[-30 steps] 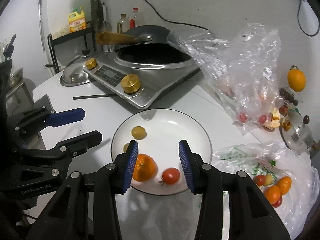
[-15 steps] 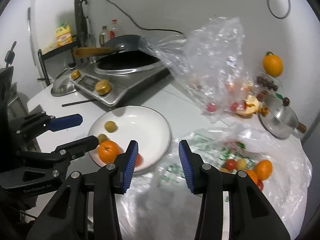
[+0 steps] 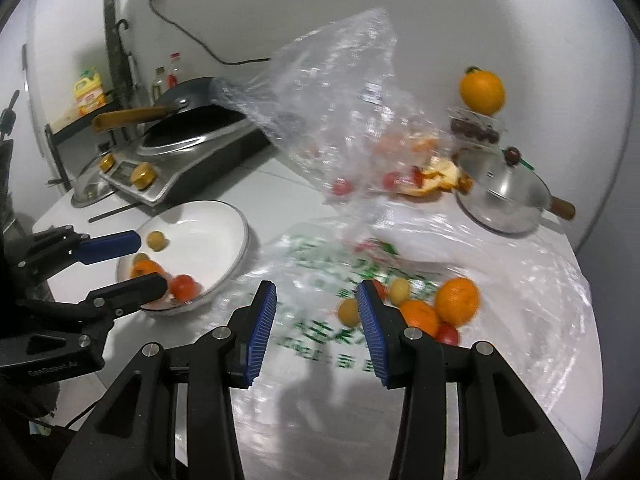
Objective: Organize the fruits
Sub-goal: 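Move both grippers back over the fruit on the plastic bag, then grasp a small yellow fruit with the left gripper while the right gripper grasps a red tomato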
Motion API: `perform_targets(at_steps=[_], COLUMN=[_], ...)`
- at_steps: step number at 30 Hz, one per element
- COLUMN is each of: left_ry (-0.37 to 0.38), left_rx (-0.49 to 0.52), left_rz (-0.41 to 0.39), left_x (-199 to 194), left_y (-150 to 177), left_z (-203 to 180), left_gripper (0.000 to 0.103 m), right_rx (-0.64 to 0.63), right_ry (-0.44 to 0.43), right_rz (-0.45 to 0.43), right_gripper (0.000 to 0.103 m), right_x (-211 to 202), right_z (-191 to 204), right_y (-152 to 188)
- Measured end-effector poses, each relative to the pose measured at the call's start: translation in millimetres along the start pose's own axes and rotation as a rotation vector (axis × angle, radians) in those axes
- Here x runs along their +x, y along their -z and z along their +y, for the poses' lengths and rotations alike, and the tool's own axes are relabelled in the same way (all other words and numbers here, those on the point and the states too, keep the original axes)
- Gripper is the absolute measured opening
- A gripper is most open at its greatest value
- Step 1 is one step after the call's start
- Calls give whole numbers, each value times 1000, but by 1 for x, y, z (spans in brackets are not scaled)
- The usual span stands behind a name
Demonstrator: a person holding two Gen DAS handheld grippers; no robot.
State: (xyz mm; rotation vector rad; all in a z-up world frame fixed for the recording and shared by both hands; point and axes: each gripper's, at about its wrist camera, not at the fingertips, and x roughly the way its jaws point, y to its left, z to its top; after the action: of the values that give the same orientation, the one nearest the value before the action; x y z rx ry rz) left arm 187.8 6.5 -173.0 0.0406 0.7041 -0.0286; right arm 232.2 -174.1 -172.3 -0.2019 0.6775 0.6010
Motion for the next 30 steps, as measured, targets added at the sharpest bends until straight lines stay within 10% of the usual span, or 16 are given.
perform_targets(at_steps=[30], left_ry=[74], left_rx=[163], left_rz=[68], left_x=[76], left_y=[-29], left_z=[-88], left_gripper=[53], right_rx=[90], right_ry=[42], right_rz=[43], right_gripper=[45], right_x=[15], right_z=[-99], right_y=[34])
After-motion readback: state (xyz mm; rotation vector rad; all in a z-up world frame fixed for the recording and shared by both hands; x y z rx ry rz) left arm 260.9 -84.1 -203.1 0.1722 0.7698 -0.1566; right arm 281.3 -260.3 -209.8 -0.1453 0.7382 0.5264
